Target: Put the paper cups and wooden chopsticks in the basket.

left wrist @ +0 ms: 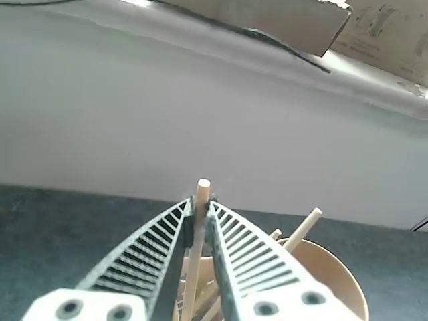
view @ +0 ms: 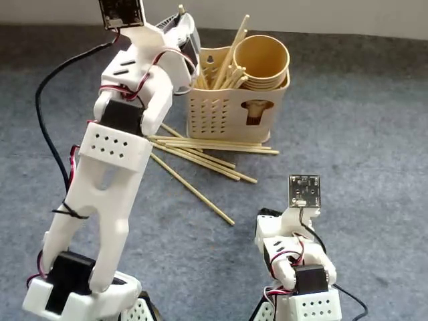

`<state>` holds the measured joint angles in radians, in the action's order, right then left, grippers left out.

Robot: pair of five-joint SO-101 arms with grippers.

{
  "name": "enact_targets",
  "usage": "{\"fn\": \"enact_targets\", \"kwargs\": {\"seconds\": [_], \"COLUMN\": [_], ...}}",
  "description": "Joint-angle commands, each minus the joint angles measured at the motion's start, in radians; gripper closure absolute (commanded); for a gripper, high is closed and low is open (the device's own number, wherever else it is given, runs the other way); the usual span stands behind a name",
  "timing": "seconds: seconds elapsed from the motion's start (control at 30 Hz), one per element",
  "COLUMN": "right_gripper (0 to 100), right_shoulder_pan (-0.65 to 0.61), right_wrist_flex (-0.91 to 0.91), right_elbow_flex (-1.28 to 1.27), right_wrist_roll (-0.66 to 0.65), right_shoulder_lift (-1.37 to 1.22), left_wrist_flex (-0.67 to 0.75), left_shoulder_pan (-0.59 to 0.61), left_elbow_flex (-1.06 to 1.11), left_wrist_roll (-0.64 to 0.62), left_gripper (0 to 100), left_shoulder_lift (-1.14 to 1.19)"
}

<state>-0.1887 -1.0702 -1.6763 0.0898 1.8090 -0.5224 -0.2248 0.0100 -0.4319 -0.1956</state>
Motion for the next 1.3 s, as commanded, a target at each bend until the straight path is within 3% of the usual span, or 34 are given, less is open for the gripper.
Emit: {"fn": "enact_targets", "kwargs": {"seconds": [0.0, 0.37, 0.63, 1.03, 1.27], "right_gripper": [99.4, 99.4, 99.4, 99.4, 99.4], "right_shoulder_pan": [-0.004, -0.004, -0.004, 0.027, 0.027], "right_wrist_flex": [-0.004, -0.004, -0.004, -0.004, -0.004], "right_elbow_flex": [-0.148, -0.148, -0.148, -0.148, -0.148], "right_wrist_roll": [0.003, 0.003, 0.003, 0.006, 0.006], "right_shoulder_lift": [0.012, 0.012, 0.012, 0.016, 0.016], "left_wrist_flex": [-0.078, -0.285, -0.453, -0.479, -0.671], "left_shoulder_pan": [-0.015, -0.022, -0.097, -0.044, 0.004], "left_elbow_flex": [-0.013, -0.015, -0.137, -0.263, -0.265], "left_wrist_roll": [-0.063, -0.095, -0.100, -0.101, -0.101], "left_gripper": [99, 99, 76, 88, 93], "left_shoulder_lift": [0.033, 0.041, -0.022, -0.096, -0.096]}}
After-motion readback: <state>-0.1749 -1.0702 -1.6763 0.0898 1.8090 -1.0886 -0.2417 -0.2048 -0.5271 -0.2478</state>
